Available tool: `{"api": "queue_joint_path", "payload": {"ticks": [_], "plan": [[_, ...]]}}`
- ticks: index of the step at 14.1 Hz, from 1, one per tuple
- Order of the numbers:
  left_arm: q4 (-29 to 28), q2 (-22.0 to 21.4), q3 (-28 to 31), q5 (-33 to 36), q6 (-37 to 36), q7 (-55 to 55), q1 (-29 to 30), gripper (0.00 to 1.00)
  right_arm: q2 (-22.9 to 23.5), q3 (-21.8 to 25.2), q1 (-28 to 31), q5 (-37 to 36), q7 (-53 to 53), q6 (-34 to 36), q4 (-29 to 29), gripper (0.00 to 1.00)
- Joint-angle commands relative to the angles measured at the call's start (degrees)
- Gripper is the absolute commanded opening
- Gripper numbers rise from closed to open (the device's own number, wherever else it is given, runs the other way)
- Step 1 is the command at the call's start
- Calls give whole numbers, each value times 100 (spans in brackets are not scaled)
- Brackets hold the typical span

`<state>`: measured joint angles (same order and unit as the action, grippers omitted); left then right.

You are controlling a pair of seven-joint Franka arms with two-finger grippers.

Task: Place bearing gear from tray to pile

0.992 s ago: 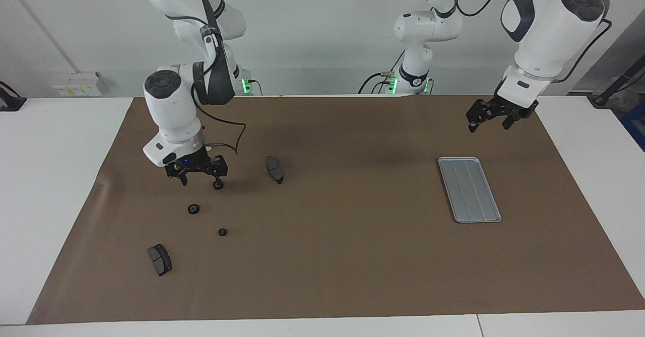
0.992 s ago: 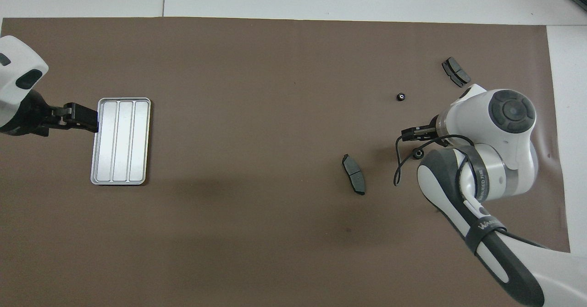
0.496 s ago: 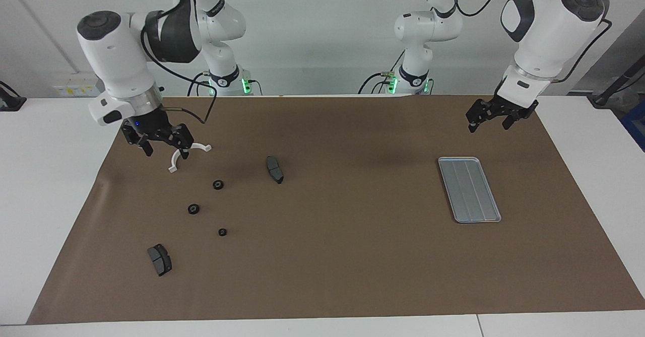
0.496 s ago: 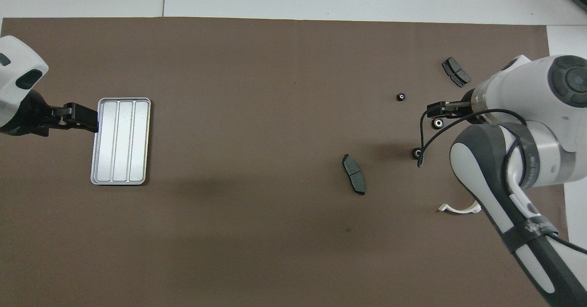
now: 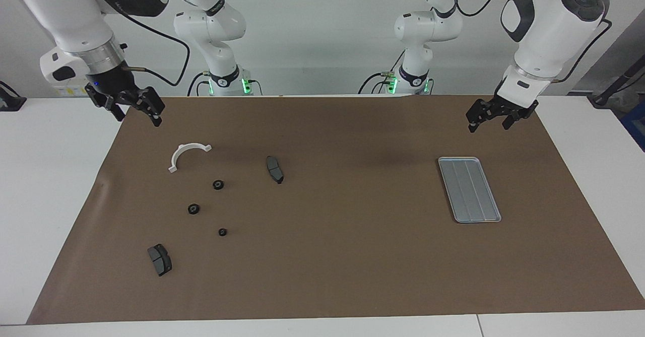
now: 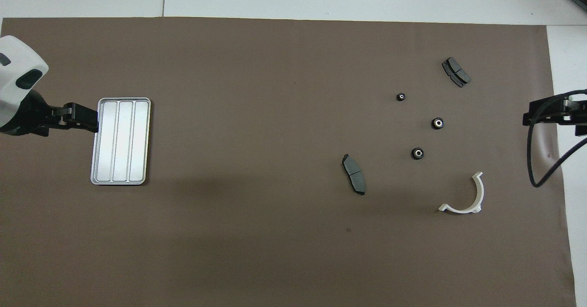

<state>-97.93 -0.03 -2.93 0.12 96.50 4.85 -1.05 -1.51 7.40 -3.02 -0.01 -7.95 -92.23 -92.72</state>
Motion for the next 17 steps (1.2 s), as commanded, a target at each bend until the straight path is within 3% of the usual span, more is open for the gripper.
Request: {"api": "queue_joint_path", "payload": {"ticks": [1,7,17], "plan": [[-156,-155,-6,120,79,-28,18,100,-16,-63,39,28,22,74,-18,100],[-156,-147,-6,120,70,-28,18,100,-87,-89,-5,-296,383,-31,-159,100],[-156,-155,-6,120,79,-28,18,100,-69,-169,-5,-34,22,56,-71,100]]}}
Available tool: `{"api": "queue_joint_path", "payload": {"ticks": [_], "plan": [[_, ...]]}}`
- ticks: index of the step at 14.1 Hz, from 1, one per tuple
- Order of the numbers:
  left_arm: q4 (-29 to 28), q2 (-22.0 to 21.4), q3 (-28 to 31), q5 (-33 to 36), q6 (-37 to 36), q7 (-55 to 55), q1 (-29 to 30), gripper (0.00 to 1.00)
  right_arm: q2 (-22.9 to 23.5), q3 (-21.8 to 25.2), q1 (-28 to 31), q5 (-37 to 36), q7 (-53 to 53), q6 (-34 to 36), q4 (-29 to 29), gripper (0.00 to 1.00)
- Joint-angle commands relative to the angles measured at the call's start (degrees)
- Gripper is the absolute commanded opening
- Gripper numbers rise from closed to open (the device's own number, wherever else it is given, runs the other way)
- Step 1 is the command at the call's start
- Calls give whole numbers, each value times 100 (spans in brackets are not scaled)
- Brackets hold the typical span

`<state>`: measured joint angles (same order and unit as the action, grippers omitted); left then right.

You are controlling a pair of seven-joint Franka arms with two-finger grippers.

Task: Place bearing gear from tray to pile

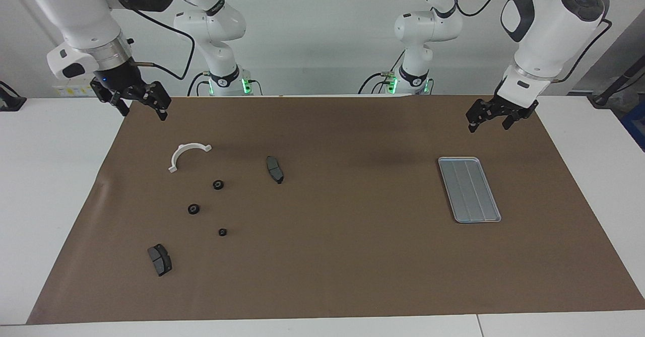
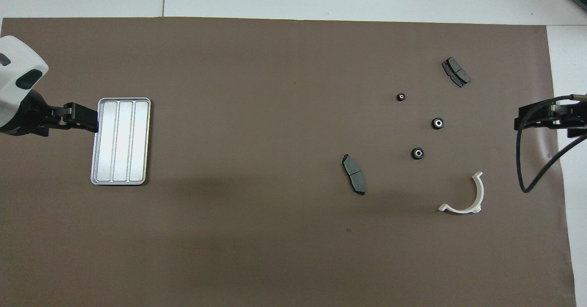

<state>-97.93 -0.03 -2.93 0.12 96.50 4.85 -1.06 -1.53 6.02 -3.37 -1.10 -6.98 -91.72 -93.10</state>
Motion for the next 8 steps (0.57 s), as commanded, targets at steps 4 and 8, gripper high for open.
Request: {"api": "queue_joint_path", "payload": {"ticks": [4,8], "plan": [[-156,-155,-6,120,70,-28,18,100,-76,-31,29,40,-84,14,-32,100],[-156,-155,-6,120,70,-28,18,100,-76,-31,20,14,-58,14,-41,100]]}}
